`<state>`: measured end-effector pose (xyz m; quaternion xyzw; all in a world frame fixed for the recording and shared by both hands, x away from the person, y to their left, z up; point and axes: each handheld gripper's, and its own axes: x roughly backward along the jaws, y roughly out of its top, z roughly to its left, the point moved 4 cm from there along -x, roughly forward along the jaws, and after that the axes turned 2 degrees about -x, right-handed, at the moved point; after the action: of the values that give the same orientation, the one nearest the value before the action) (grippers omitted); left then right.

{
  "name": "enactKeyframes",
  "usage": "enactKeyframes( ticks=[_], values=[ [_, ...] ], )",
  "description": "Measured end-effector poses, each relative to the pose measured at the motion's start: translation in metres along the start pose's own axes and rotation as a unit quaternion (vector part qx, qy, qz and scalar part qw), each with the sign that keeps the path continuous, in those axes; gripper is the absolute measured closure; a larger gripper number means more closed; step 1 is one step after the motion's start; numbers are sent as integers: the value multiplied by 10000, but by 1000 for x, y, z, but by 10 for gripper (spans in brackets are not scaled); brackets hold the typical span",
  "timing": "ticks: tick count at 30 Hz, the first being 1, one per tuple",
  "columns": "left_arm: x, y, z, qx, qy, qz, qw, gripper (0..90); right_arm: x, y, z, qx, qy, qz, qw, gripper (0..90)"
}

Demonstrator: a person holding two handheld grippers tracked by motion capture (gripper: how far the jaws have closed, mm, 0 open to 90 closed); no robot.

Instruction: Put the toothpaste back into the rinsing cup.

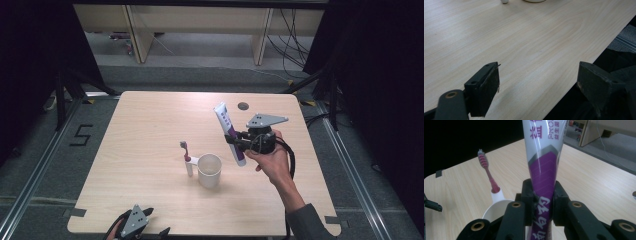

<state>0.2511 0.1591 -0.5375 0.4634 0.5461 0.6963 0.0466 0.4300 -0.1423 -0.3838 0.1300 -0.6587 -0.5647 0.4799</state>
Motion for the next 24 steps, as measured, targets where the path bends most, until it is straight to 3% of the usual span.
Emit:
enactKeyframes(
  ticks=[3,6,10,12,13,14,17,20,21,22,23,24],
  values=[
    [1,-1,0,-73,-37,81,9999,178,-3,4,1,39,-25,-106,9999,767],
    [0,1,0,47,-26,-46,10000,178,-7,8,5,-30,82,-140,9999,767],
    [0,0,0,6,-18,1,10000,178,-13,12,9,12,97,-327,9994,767],
    [0,0,-1,37,-35,-40,10000,178,-15,14,12,16,180,-259,9995,767],
    [1,-1,2,-106,0,90,9999,178,-16,15,13,64,132,-284,9995,767],
    [1,-1,1,-76,-21,72,9999,178,-18,15,16,5,255,-257,9993,767],
    [0,1,-1,44,-28,-69,10000,178,-22,16,20,36,251,-239,9994,767],
    [1,-1,1,-63,-33,61,10000,178,-26,17,22,33,293,-296,9991,767],
    [1,-1,1,-45,-24,43,10000,178,-28,17,26,-101,315,-298,9990,767],
    [2,0,1,-82,-21,67,9999,178,-29,18,26,-29,390,-286,9988,767],
    [0,0,0,14,-27,-20,10000,178,-31,18,26,25,394,-344,9986,767],
    [1,0,1,-92,-25,73,9999,178,-32,18,26,48,356,-321,9988,767]
  ],
)
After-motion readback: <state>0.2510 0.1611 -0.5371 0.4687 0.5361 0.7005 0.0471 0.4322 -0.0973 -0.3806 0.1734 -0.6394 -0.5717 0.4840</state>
